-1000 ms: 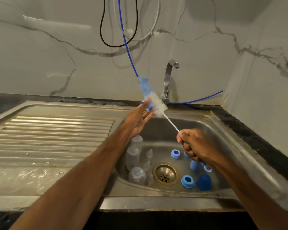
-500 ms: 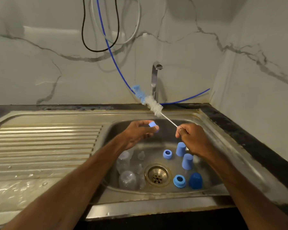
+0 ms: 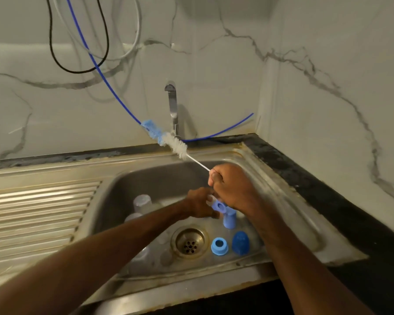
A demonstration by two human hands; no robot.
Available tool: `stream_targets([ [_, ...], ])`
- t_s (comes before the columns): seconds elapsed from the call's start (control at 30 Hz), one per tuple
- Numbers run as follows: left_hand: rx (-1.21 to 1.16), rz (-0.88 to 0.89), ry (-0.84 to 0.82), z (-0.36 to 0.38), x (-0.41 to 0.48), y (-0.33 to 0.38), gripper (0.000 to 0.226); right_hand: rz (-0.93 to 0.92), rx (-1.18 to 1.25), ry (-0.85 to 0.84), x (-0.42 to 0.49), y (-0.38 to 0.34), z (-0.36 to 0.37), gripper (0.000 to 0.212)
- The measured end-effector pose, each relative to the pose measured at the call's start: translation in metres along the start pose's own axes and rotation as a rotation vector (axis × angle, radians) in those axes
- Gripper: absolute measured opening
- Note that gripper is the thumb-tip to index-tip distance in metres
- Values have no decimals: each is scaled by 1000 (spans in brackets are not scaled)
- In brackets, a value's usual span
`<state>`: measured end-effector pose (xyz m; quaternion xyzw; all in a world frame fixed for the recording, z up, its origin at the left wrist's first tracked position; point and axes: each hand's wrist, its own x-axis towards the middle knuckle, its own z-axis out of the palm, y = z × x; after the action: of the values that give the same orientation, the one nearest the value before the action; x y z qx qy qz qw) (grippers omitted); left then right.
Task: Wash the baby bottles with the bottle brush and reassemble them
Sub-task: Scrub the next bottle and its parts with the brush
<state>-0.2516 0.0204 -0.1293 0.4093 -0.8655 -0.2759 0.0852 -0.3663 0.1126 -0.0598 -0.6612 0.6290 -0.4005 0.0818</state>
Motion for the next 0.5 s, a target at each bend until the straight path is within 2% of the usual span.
stream_targets([
  [0.13, 144, 11, -102, 19, 12, -6, 54, -15, -10, 12, 3, 2, -1, 28],
  [0.27, 237, 15, -107, 38, 16, -18, 47, -27, -20, 6, 5, 4, -2, 27],
  [0.5, 402, 27, -127, 54, 18, -23, 50, 12, 9, 17, 7, 9, 2, 27],
])
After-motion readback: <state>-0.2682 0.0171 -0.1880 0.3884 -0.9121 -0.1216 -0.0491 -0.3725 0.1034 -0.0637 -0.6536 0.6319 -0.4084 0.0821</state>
